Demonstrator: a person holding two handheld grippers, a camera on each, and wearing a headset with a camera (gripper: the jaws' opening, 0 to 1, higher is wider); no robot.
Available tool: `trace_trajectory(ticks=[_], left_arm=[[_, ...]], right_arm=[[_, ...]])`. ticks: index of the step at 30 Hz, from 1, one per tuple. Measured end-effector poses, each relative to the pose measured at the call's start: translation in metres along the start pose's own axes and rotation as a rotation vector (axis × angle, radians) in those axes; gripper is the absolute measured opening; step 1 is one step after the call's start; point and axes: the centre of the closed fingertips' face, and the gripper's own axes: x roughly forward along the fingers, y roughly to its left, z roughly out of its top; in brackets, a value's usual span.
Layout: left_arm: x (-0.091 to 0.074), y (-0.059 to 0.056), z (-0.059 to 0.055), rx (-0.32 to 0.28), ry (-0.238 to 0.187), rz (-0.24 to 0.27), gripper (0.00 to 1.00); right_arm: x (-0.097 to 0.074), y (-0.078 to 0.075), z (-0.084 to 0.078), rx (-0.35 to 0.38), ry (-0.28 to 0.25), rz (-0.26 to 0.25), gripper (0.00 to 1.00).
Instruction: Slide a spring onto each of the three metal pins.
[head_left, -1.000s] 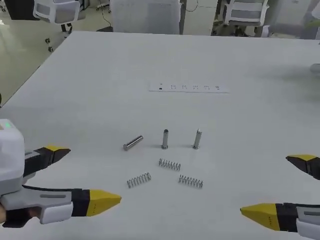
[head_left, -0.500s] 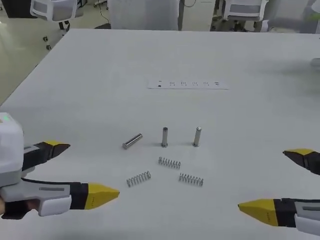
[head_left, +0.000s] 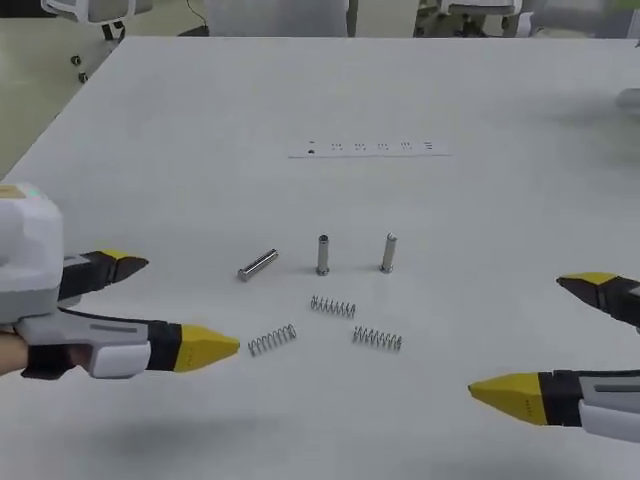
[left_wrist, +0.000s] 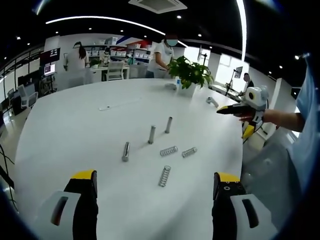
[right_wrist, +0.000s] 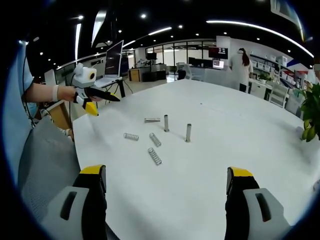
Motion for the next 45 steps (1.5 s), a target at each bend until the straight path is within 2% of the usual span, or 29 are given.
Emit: trace_trajectory(ticks=[6,15,22,33,37,45], left_arm=[[0.012,0.006,0.004,0.030,0.039,-0.011,0.94],[0.029,0.014,0.007,0.033,0.092,-0.024,0.92],[0.042,0.020,0.006,0.061,0.152,-0.040,0.91],[0.061,0.024,0.010,0.050,0.202,-0.061,0.89],[0.066,0.027,0.008,0.058,0.233,-0.053,0.87],[0.080,0.038,0.014,0.066,0.267,-0.041,0.83]], right_arm=[[0.003,-0.002,-0.002,-0.001,0.007,0.004,0.99],[0.006,-0.003,-0.003,0.001,0.011,0.011,0.99],[0.008,-0.004,-0.007,0.000,0.021,0.015,0.99],[0.013,-0.004,-0.003,-0.015,0.022,0.025,0.99],[0.015,-0.004,-0.005,-0.017,0.026,0.026,0.99],[0.018,-0.001,-0.011,-0.018,0.037,0.033,0.99]])
